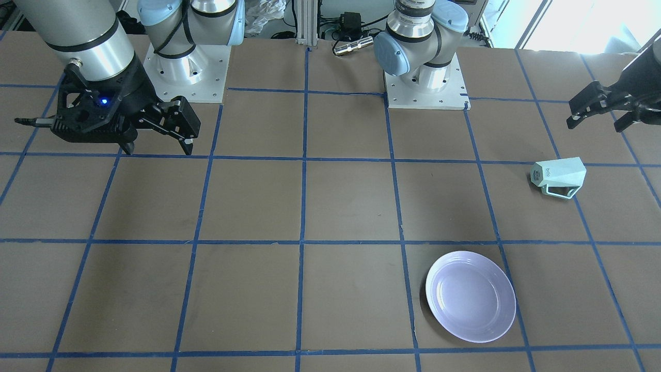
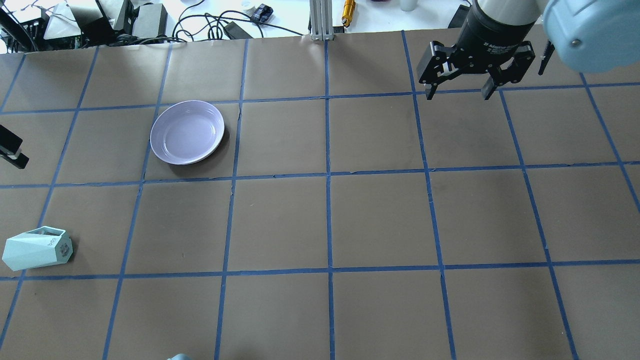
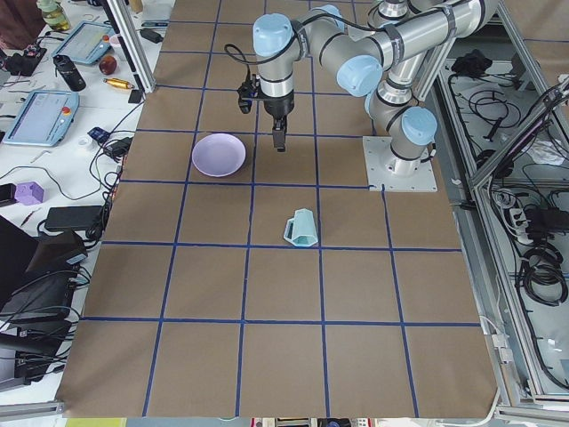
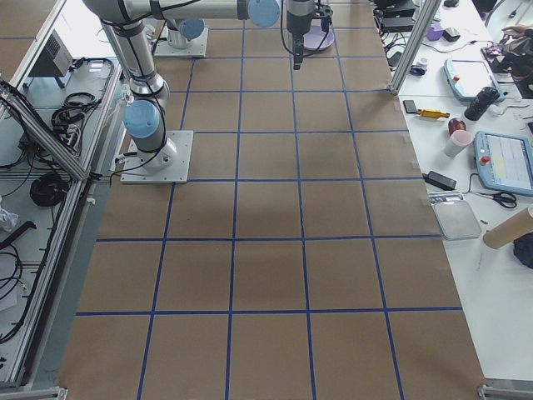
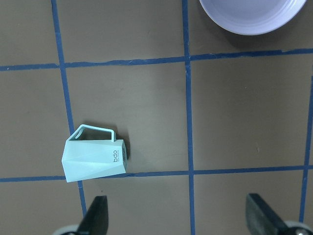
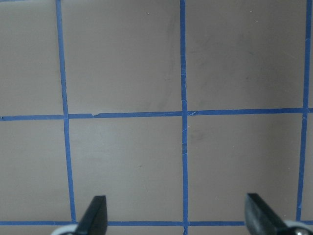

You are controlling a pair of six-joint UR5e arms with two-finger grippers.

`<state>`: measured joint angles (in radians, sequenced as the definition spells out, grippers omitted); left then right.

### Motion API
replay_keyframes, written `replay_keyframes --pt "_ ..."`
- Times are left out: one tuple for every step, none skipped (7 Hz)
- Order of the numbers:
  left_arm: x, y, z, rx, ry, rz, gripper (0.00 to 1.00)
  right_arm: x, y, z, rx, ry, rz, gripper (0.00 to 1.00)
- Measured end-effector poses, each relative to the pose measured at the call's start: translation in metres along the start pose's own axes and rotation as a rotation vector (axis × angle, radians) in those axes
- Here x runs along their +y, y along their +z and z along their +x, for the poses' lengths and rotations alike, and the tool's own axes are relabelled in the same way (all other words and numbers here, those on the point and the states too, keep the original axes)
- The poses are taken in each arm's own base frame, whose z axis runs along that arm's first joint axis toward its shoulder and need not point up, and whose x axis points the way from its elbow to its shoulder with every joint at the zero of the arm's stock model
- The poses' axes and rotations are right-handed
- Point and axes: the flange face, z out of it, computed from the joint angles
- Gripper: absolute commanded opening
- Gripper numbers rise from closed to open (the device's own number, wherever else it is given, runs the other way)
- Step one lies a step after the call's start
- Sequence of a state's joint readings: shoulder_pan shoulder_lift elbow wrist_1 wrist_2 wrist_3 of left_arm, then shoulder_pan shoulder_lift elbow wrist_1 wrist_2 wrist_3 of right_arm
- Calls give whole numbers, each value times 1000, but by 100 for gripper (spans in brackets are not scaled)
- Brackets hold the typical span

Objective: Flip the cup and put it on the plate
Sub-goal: 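Move the left gripper down toward the mint-green mug lying on its side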

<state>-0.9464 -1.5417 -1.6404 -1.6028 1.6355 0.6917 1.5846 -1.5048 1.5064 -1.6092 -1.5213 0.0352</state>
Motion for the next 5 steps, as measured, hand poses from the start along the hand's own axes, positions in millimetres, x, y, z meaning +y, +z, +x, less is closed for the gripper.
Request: replay_keyframes --pt "7 11 -25 21 18 -7 100 0 0 0 0 0 0 100" --pt "14 25 -50 45 41 -2 100 0 0 0 0 0 1 100" --pt "19 38 -74 66 66 8 100 0 0 0 0 0 0 100" --pt "25 53 -98 90 76 15 100 0 0 0 0 0 0 100" --pt "30 69 -120 127 84 25 100 0 0 0 0 1 0 100"
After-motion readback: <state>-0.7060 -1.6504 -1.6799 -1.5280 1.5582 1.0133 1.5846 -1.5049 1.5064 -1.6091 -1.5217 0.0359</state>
